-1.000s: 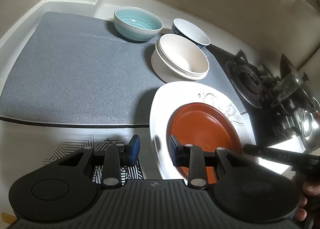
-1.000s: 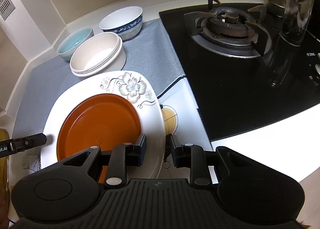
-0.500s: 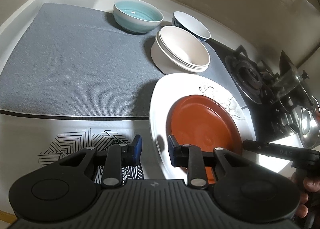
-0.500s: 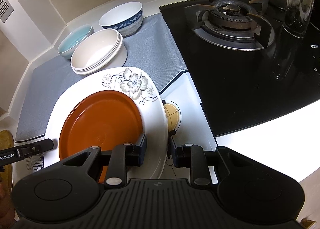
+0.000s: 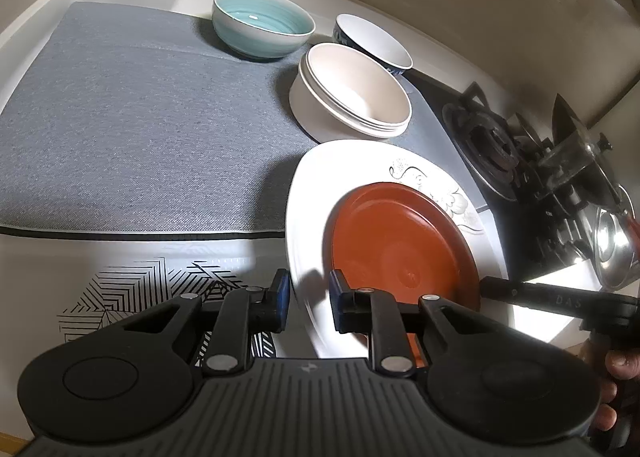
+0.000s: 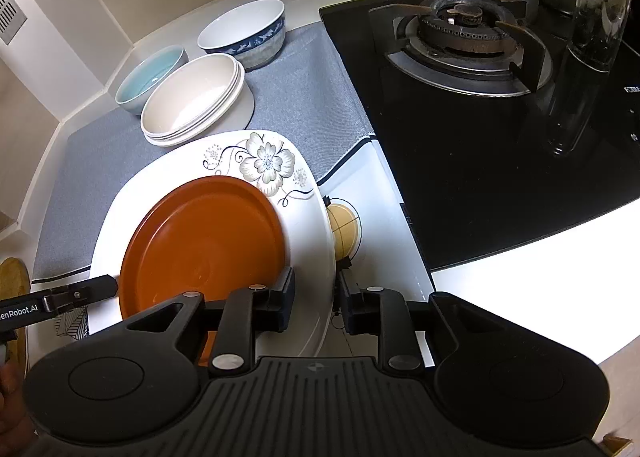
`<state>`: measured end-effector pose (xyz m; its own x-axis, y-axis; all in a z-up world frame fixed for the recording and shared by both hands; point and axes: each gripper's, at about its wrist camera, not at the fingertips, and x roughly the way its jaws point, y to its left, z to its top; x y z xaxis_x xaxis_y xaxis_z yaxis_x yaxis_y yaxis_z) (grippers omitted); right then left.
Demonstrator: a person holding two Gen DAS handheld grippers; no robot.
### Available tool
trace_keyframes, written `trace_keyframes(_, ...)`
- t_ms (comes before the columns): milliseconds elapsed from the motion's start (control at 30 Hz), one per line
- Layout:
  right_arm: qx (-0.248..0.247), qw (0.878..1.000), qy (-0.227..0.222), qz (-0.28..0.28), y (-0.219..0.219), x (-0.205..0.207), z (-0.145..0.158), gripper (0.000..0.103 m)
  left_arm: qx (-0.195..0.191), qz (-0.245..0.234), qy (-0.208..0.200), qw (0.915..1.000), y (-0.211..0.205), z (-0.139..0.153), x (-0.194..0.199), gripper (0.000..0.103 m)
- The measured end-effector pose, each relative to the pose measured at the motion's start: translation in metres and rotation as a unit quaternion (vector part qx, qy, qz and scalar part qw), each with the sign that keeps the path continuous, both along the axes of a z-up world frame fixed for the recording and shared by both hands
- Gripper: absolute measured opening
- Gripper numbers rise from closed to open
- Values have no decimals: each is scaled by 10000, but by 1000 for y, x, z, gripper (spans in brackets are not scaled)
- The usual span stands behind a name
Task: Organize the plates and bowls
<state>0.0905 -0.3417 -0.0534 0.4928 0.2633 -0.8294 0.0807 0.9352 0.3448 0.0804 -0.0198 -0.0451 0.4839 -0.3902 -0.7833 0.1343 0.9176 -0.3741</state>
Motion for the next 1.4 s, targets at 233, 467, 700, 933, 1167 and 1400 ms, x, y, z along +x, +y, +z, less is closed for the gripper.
trace_keyframes(233, -63, 10000, 29, 35, 3, 1, 0, 24, 39, -52, 36, 10000, -3, -3, 1, 20)
trace_keyframes(467, -187, 9998, 6, 51, 4, -1, 1, 17, 47, -113, 29, 9999, 1, -3, 1, 16)
trace_keyframes(700, -319, 9993, -48, 196, 15, -7, 7, 15, 41, -17, 42, 10000, 11, -2, -1, 15)
trace_keyframes(933, -421, 9975, -89, 552, 41, -5, 10, 15, 92, 225, 17, 9997, 37, -1, -5, 15)
trace_keyframes(1167, -423, 9954, -170, 842, 75, 8, 11, 15, 160, 517, -4, 9985, 70, 1, -9, 15)
trace_keyframes(1400, -453, 9908, -191, 1263, 122, 22, 16, 15, 199, 1064, -171, 9940, 115, 7, -7, 14)
